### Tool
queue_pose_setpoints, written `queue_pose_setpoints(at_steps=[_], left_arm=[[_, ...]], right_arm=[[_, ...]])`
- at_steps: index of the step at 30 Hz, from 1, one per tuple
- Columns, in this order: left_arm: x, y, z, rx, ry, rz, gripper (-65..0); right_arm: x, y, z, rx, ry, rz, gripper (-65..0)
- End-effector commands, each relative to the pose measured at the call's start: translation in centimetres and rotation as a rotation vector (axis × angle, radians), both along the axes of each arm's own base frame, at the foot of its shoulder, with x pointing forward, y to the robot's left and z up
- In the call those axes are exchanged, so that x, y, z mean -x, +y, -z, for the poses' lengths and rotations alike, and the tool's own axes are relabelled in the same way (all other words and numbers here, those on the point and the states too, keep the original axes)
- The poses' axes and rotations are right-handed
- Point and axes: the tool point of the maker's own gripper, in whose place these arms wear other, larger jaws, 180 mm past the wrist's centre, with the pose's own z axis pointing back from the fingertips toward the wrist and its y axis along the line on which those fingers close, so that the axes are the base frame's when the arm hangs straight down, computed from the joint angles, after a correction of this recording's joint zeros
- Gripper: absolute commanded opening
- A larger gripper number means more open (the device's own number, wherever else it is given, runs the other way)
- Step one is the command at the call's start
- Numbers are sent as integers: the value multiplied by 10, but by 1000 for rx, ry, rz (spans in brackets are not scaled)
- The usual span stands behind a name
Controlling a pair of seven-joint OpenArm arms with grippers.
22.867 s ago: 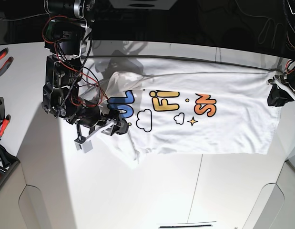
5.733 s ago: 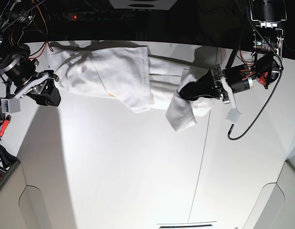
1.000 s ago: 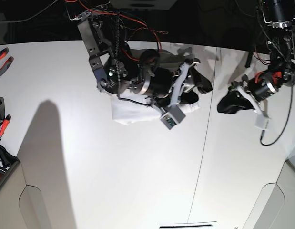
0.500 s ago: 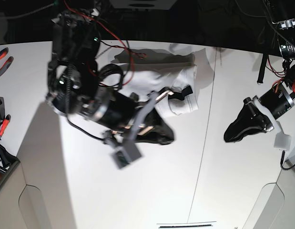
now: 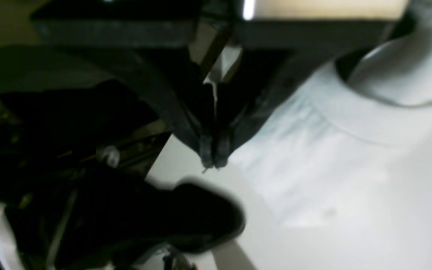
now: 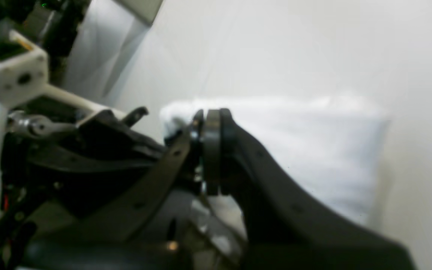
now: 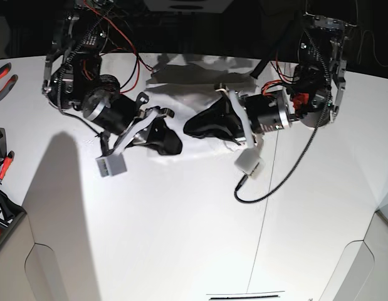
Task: Layout the t-shirt on the table in an organized manner, then fold the t-shirt properly
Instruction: 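Fold the shirt end with the right gripper over toward the left gripper, then lift the folded shirt with the right gripper and carry it to the table corner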
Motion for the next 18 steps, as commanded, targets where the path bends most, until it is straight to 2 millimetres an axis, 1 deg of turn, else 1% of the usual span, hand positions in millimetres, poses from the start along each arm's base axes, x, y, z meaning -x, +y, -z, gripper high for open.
queue_pose_setpoints(at_steps=[1, 6, 10, 13, 16, 18], left_arm=[[-9, 1, -7, 24, -22, -29, -650], [-28, 28, 41, -66, 81, -140, -650], [-35, 56, 81, -116, 160, -235, -650], [-33, 71, 106, -116, 229, -301, -650], [-24, 76, 126, -112, 293, -333, -650], [-20, 78, 134, -113, 318, -342, -650]], right_arm=[[-9, 4, -9, -39, -39, 6, -650], [-19, 11, 32, -52, 69, 5, -650], [-21, 16, 79, -5, 195, -10, -650], [-16, 22, 109, 1, 287, -12, -650], [-9, 23, 131, 20, 357, -4, -650], [-6, 20, 142, 44, 401, 20, -650]])
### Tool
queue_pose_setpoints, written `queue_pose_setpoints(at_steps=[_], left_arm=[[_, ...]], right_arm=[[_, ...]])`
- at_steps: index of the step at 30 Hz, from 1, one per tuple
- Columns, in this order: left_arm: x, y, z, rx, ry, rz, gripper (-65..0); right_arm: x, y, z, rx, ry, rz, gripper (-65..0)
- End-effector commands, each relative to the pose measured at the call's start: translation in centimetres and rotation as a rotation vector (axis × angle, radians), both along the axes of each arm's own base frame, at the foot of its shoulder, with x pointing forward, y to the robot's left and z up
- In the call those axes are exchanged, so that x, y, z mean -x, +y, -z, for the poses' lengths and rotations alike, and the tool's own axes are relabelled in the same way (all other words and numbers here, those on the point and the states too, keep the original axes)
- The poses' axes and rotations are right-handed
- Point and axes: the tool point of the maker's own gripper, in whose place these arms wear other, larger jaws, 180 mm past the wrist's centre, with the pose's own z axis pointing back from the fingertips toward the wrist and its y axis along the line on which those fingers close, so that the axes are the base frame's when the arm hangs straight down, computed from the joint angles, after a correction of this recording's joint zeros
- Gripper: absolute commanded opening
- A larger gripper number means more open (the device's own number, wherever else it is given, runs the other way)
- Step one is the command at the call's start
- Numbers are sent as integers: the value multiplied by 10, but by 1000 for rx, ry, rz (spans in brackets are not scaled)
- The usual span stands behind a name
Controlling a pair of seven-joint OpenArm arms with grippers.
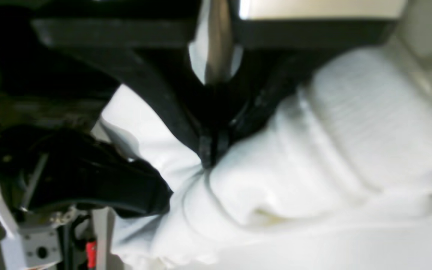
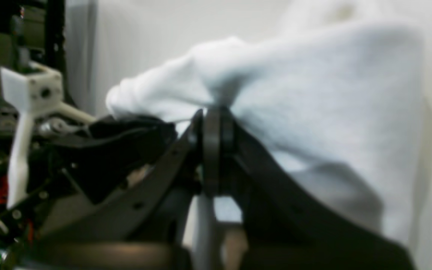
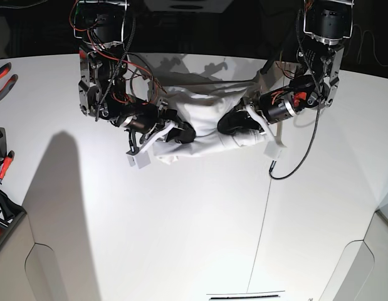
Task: Layout the t-shirt on the table in an organized manner, then fold the t-shirt properly
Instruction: 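Lift the folded shirt with the right gripper and carry it to the table corner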
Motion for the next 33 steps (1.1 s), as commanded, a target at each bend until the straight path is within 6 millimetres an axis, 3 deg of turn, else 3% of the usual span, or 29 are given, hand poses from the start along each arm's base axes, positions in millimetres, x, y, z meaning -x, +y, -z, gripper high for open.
queue_pose_setpoints(at_steps=[1, 5, 8, 13, 17, 20, 23, 29, 33], left_arm=[[1, 7, 7, -43, 29, 2, -650], [-9, 6, 1, -43, 8, 4, -650], [-19, 5, -17, -42, -21, 48, -650], [-38, 1, -72, -93, -203, 145, -650], [-48, 4, -105, -127, -313, 169, -650], [-51, 7, -122, -152, -371, 181, -650], [-55, 15, -127, -173, -388, 160, -650], [-64, 52, -125, -276, -389, 85, -650], [-71, 80, -132, -300, -397, 0, -650]], right_arm=[[5, -6, 14, 77, 49, -11, -650], [2, -7, 11, 77, 46, -4, -650], [-2, -3, -5, 34, 28, -18, -650], [-34, -15, -61, 66, -161, -19, -650], [-56, -26, -114, 120, -337, -26, -650], [-64, -19, -163, 128, -531, -127, -650], [-58, -2, -188, 114, -603, -292, -650], [-18, 25, -158, 263, -616, -696, -650], [5, 29, -127, 407, -628, -954, -650]])
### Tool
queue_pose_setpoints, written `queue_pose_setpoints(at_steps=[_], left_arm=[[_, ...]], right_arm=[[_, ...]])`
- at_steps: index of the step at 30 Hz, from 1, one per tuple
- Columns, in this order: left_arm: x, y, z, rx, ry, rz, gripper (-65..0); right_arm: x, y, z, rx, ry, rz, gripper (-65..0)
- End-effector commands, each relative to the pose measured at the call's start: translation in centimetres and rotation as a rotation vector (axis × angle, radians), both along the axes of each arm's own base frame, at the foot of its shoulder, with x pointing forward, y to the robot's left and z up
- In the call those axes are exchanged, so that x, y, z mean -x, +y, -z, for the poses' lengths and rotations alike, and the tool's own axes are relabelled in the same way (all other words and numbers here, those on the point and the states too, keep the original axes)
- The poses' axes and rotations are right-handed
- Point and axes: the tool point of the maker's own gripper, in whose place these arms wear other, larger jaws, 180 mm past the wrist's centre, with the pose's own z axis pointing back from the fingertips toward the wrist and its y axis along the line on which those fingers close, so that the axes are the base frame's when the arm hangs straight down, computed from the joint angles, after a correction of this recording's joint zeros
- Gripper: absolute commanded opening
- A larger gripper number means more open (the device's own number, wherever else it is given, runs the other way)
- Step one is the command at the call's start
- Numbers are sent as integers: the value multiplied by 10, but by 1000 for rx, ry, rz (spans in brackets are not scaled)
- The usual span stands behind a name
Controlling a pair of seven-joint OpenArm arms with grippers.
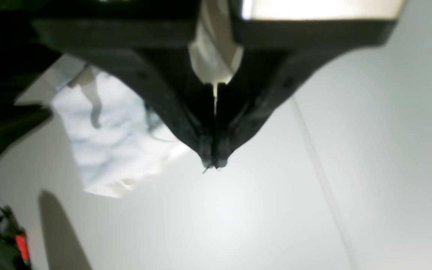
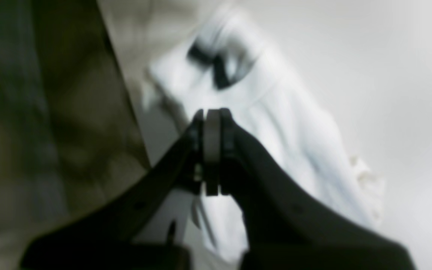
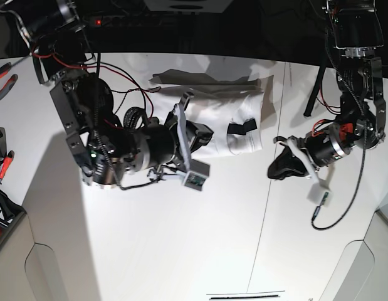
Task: Layout the t-shirt on the table in an organized manner, then fold the t-shirt properly
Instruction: 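Lift the folded shirt with the right gripper and carry it to the table corner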
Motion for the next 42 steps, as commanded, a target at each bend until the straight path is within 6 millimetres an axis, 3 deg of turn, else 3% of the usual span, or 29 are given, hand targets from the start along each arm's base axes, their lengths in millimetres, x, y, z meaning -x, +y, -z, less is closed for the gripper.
queue_pose_setpoints(at_steps=[1, 6, 10, 14, 20, 26, 30, 35, 42], left_arm=[[-9, 7, -17, 13, -59, -19, -650], [-8, 26, -19, 11, -63, -76, -650], [-1, 26, -12, 13, -45, -78, -650], [4, 26, -7, 13, -30, -78, -650], [4, 26, -7, 14, -31, -79, -650], [4, 26, -7, 13, -31, -79, -650], [4, 26, -7, 13, -31, -79, -650], [4, 26, -7, 14, -31, -79, -650], [6, 26, -6, 12, -26, -78, -650]], right_arm=[[-9, 4, -9, -6, -50, -33, -650], [-18, 9, 18, 111, -94, -124, -650], [-26, 4, 41, 179, -66, -140, -650], [-19, -10, 78, 222, 56, -85, -650], [-15, -64, 133, 389, 223, 91, -650], [-55, -119, 140, 439, 260, 545, -650], [-74, -174, 144, 507, 262, 948, -650], [-57, -216, 156, 523, 346, 1251, -650], [-24, -278, 169, 562, 402, 1460, -650]])
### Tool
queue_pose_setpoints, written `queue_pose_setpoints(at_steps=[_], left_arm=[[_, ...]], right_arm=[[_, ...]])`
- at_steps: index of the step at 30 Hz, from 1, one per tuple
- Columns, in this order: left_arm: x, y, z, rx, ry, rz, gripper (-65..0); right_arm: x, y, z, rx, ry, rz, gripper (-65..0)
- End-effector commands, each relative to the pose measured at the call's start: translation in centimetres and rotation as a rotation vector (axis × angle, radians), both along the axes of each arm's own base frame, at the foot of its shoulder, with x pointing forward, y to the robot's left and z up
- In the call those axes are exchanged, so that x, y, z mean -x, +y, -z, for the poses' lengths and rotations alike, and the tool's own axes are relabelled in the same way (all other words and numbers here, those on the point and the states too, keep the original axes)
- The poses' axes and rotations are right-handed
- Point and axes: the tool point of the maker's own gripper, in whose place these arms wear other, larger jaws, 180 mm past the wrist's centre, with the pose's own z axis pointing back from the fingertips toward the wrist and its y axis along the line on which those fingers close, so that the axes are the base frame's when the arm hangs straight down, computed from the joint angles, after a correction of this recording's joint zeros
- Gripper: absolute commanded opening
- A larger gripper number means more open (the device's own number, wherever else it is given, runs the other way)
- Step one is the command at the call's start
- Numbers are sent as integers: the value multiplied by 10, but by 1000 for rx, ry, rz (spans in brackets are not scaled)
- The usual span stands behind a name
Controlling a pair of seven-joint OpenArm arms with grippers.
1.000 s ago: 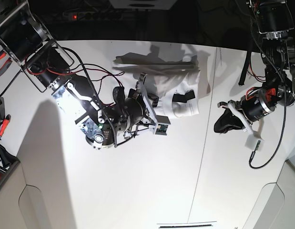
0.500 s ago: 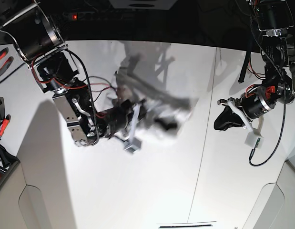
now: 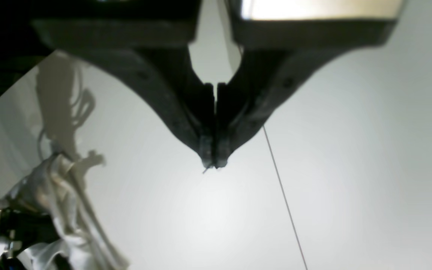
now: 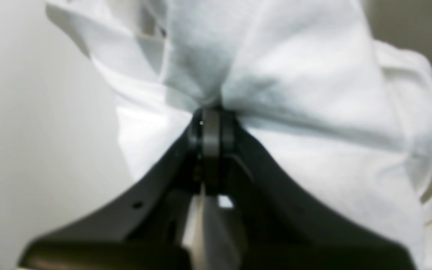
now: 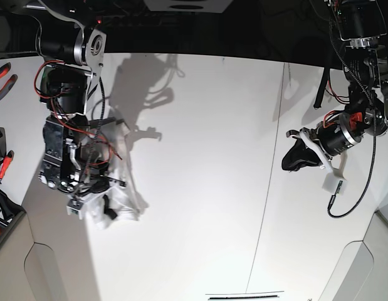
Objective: Layout the t-shirt on the table in an organized manner, then fold the t-shirt properly
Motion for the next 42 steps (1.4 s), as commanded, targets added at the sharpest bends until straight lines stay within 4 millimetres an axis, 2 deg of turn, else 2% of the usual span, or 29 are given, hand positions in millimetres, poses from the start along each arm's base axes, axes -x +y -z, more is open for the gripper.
queue_pose_setpoints(at_steps=[1, 6, 10, 13, 17, 21, 25, 27, 29, 31, 33, 38, 42], left_arm=[[-9, 2, -16, 8, -54, 0, -650], [-9, 2, -16, 9, -55, -1, -650], [-9, 2, -16, 10, -56, -1, -650], [-10, 1, -17, 15, -58, -1, -650], [-11, -3, -24, 63, -79, -1, -650], [-12, -8, -31, 99, -106, 12, -650], [-12, -9, -31, 98, -112, 21, -650], [-12, -9, -33, 110, -116, 20, -650], [-13, -8, -41, 139, -142, 20, -650], [-13, 1, -55, 188, -189, 5, -650], [-5, 21, -58, 219, -176, -43, -650], [43, 85, -61, 318, -157, -227, -650], [92, 130, -65, 311, -100, -305, -650]], right_arm=[[47, -42, 16, 111, 169, 52, -650], [60, -80, 13, 135, 179, 139, -650], [53, -81, 7, 103, 135, 171, -650], [35, -82, -11, 112, 57, 175, -650], [2, -90, -61, 152, -99, 169, -650], [-28, -92, -130, 198, -307, 129, -650], [-44, -87, -193, 218, -499, 91, -650], [-46, -86, -209, 231, -547, 74, -650], [-45, -77, -212, 196, -575, 46, -650], [-36, -59, -214, 138, -611, -19, -650], [-17, -45, -219, 122, -646, -95, -650], [62, -28, -218, 171, -613, -182, -650], [127, -16, -207, 187, -503, -260, -650]])
